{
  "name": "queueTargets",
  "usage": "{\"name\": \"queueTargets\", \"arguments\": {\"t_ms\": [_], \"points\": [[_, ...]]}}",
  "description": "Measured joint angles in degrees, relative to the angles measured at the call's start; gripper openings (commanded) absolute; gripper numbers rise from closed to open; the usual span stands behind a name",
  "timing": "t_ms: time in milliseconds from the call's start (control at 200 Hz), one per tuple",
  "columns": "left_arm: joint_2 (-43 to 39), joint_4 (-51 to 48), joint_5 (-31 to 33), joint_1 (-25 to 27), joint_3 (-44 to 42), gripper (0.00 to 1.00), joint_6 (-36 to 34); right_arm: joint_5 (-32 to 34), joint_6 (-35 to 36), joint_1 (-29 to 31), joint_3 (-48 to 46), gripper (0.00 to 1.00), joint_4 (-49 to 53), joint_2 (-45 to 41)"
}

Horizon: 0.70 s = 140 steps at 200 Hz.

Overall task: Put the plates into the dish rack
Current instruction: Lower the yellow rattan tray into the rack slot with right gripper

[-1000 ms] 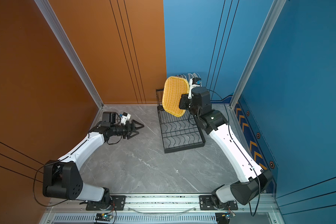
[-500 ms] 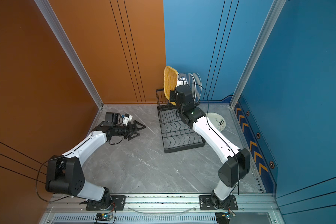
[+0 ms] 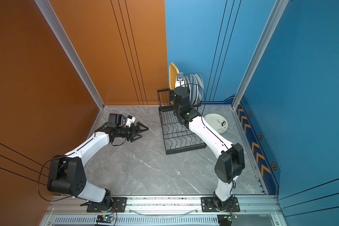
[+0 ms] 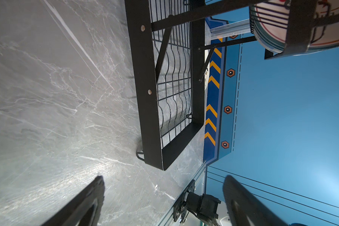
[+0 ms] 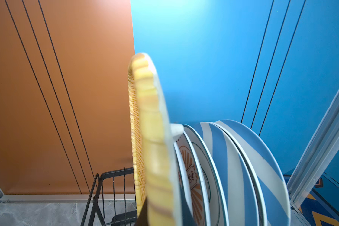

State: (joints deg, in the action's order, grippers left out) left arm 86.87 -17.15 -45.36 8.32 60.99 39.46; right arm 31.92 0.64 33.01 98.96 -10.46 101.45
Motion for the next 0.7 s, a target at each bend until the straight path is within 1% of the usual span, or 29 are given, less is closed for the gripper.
{"name": "queueTargets", "arguments": {"t_ms": [160,385,701], "points": [[0.0,0.2,0.33,0.0,-0.02,0.96,0.04,1.46,0.42,-0.02,0.0,0.0,-2.43,1.66],[0.0,0.22,0.42,0.0,-0.13,0.96,0.46,2.93,1.14,-0.02,0.0,0.0,-3.32,4.68],[0.0,0.81,0.42,0.0,-0.22,0.96,0.46,4.46,2.16,-0.02,0.26,0.0,-4.63,6.78]]}}
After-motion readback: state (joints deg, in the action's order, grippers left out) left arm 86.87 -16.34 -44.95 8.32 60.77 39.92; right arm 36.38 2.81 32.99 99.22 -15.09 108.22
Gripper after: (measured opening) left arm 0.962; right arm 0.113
